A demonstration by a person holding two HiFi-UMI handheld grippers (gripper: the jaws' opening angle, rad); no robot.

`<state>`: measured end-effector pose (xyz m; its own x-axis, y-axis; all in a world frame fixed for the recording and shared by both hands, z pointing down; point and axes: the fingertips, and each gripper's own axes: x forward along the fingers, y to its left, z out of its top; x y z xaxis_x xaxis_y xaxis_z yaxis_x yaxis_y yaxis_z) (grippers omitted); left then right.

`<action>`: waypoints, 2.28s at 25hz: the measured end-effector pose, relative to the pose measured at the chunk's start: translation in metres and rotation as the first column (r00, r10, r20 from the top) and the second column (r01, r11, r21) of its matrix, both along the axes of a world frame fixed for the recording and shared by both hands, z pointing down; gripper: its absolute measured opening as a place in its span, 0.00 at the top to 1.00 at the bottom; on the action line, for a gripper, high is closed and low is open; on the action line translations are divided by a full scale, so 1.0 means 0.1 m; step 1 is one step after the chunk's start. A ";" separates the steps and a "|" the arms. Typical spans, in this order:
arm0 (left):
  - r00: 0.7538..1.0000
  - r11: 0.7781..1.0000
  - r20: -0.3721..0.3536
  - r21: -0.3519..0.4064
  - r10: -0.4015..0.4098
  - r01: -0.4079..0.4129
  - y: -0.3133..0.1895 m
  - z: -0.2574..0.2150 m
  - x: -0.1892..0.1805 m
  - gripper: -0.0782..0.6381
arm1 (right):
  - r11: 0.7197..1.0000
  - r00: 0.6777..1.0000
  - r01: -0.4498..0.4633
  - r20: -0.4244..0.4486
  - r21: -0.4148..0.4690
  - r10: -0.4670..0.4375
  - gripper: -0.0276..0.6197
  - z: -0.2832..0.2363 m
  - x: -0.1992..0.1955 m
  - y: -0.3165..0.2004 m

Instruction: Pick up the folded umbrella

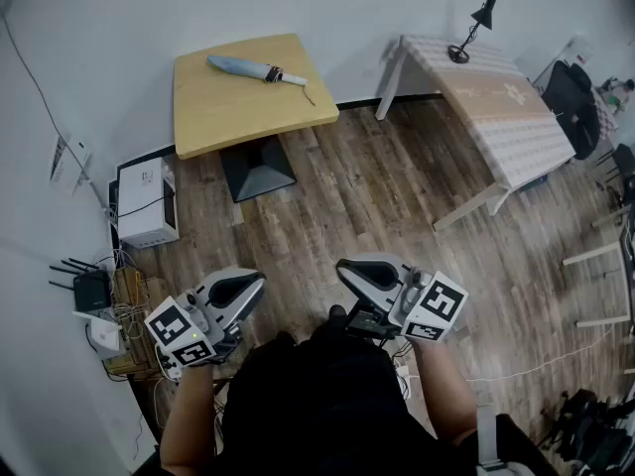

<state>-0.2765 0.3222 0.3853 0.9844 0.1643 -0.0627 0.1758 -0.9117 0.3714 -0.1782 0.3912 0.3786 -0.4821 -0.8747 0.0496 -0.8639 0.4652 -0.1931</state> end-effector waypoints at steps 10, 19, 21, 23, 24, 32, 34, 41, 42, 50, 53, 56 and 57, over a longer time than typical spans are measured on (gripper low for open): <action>0.998 0.998 0.024 0.037 -0.058 0.058 0.07 0.01 0.32 0.87 | 0.999 0.999 0.023 0.024 0.035 -0.024 0.93 0.00 0.37 -0.03; 0.997 0.998 0.039 0.010 -0.062 0.062 0.14 -0.01 1.00 0.88 | 0.996 0.997 0.072 -0.034 0.054 -0.070 0.93 -0.09 0.97 0.13; 0.998 0.999 0.050 0.006 -0.041 0.041 0.20 -0.02 1.25 0.88 | 0.996 0.997 0.071 -0.037 0.055 -0.069 0.93 -0.11 1.18 0.22; 0.999 1.000 0.039 -0.001 -0.013 0.013 0.31 -0.08 1.49 0.88 | 0.996 0.997 0.073 -0.025 0.050 -0.072 0.93 -0.07 1.36 0.32; 0.999 1.000 0.035 0.001 -0.009 0.009 0.37 -0.12 1.59 0.88 | 0.996 0.997 0.081 -0.016 0.043 -0.080 0.93 -0.03 1.43 0.37; 0.982 0.993 0.151 0.006 -0.116 0.116 0.50 0.02 1.88 0.88 | 0.977 0.976 0.214 0.042 0.024 -0.214 0.93 0.27 1.64 0.37; 0.975 0.991 0.176 0.002 -0.135 0.137 0.49 0.08 1.86 0.88 | 0.969 0.968 0.246 0.049 0.037 -0.248 0.93 0.28 1.60 0.30; 0.974 0.987 0.160 0.001 -0.159 0.161 0.28 0.08 1.89 0.88 | 0.946 0.946 0.323 0.024 0.034 -0.324 0.93 0.37 1.53 0.07; 0.975 0.987 0.156 0.002 -0.157 0.159 0.23 0.09 1.91 0.88 | 0.946 0.946 0.323 0.022 0.028 -0.323 0.93 0.39 1.55 0.02; 0.986 0.990 0.095 -0.015 -0.135 0.137 -0.45 0.08 2.08 0.88 | 0.953 0.953 0.301 -0.012 -0.036 -0.302 0.93 0.45 1.72 -0.52; 0.989 0.991 0.073 -0.015 -0.130 0.132 -0.83 0.05 2.14 0.88 | 0.954 0.954 0.298 -0.015 -0.039 -0.298 0.93 0.41 1.77 -0.89; 0.990 0.991 0.055 -0.027 -0.128 0.130 -1.23 0.03 2.17 0.88 | 0.960 0.960 0.278 -0.031 -0.041 -0.280 0.93 0.33 1.80 -1.32; 0.991 0.992 0.051 -0.028 -0.125 0.126 -1.37 0.02 2.18 0.88 | 0.962 0.962 0.269 -0.039 -0.042 -0.271 0.93 0.31 1.81 -1.47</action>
<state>-0.0581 0.1852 0.3875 0.9991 0.0380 -0.0171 0.0417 -0.9131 0.4055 0.0027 0.2442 0.4094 -0.6969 -0.7094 0.1054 -0.7151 0.6759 -0.1786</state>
